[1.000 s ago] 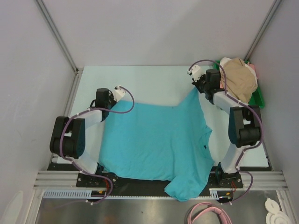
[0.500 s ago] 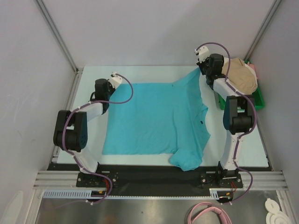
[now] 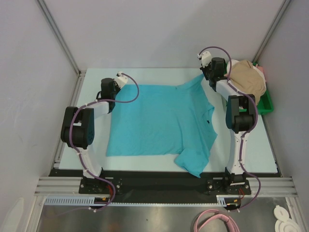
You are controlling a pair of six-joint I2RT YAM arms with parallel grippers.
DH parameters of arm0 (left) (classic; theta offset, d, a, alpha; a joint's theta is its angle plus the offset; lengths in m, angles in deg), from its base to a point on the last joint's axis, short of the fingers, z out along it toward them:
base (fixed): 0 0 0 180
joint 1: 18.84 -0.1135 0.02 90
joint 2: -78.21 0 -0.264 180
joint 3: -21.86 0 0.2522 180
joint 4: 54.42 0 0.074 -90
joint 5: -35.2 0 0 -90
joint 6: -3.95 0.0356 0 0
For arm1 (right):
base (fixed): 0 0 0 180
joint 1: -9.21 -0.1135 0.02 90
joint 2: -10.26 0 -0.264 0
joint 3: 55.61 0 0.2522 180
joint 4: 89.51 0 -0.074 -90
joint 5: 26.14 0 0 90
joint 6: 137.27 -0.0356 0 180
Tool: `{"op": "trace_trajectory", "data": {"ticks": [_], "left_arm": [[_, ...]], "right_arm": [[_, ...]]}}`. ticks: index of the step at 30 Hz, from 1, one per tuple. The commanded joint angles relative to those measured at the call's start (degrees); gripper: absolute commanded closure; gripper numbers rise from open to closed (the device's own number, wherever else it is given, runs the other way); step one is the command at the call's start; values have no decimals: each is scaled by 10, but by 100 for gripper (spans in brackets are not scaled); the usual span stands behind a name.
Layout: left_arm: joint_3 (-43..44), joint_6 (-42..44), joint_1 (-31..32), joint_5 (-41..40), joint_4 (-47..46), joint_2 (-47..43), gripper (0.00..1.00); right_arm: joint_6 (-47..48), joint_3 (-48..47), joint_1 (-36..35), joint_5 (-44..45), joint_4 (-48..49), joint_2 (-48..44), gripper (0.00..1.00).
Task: Fold and stack the t-shirts
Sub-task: Fold the tshirt
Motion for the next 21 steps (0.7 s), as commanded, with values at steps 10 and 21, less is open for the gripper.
{"op": "trace_trajectory", "data": {"ticks": [10,21], "left_arm": [[-66,-18,-6,68,2,-128,99],[-152,0,-6,94,10,-200,100]], "right_arm": [[-8,223,-14,-23,63,-226,100],[-19,354,-45,-16,55,-335,100]]}}
